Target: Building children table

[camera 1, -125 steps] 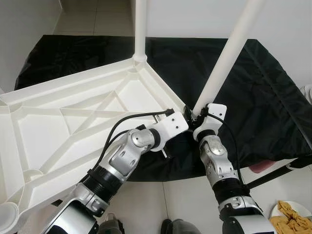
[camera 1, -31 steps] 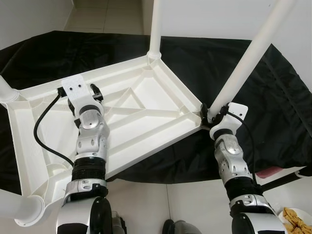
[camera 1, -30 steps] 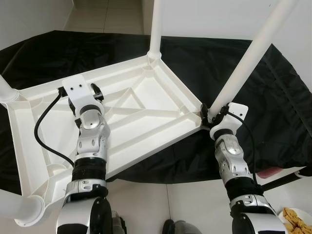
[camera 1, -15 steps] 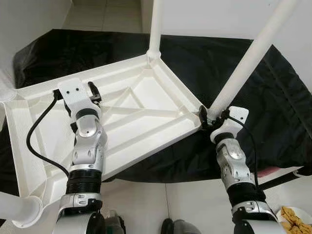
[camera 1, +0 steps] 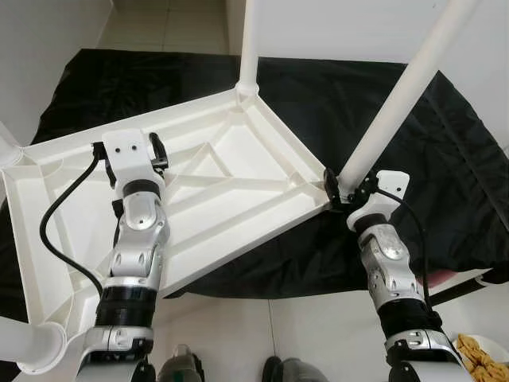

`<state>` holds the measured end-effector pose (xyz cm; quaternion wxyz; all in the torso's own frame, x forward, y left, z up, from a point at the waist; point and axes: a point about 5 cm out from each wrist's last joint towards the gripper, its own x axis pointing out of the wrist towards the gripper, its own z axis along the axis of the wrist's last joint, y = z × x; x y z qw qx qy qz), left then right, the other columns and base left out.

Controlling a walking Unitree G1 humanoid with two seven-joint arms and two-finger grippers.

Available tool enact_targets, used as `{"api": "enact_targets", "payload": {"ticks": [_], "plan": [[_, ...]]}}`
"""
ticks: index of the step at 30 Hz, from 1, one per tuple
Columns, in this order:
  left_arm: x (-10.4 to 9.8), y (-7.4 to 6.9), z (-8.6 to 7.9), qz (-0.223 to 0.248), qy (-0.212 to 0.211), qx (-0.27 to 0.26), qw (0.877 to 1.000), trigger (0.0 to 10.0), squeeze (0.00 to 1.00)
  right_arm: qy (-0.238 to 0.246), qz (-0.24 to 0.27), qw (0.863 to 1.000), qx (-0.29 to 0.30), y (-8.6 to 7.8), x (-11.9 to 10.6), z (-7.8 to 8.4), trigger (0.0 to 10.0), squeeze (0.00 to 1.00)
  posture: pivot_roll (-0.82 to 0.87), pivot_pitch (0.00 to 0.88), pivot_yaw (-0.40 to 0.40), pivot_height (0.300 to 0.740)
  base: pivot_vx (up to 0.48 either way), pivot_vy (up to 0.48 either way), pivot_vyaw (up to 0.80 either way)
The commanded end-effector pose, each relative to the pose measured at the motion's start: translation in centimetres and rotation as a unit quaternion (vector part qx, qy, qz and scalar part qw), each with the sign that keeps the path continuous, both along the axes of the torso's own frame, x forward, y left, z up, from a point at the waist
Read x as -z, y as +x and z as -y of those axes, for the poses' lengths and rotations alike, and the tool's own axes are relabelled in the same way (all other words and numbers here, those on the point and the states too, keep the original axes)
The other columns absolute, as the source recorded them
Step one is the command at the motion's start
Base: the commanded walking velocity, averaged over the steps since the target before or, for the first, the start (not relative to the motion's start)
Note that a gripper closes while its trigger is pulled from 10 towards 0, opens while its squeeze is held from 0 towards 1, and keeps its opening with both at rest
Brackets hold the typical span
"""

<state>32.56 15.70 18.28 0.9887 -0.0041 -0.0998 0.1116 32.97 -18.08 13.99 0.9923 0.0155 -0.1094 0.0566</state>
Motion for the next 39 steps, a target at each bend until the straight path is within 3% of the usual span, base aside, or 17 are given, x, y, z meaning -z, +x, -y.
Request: {"api": "enact_targets", "payload": {"ticks": [1,15,39], "plan": [[0.3,-0.1,1.7,-0.014,0.029,0.128,0.991,10.0,0.0,-0.006,0.01,1.0,-0.005,0.0,-0.5,-0.4,10.0,0.0,0.04,0.081,-0.038,0.74,0.0,0.0,0.0],[0.6,-0.4,1.7,-0.025,0.018,0.144,0.989,10.0,0.0,-0.003,0.008,1.0,-0.016,-0.8,0.4,-2.5,10.0,0.0,0.03,0.089,0.008,0.74,0.0,0.0,0.0],[0.6,-1.4,2.0,-0.04,0.021,0.154,0.987,10.0,0.0,-0.003,-0.011,1.0,-0.012,-1.2,1.2,-2.5,10.0,0.0,0.08,0.091,0.013,0.74,0.0,0.0,0.0]]}}
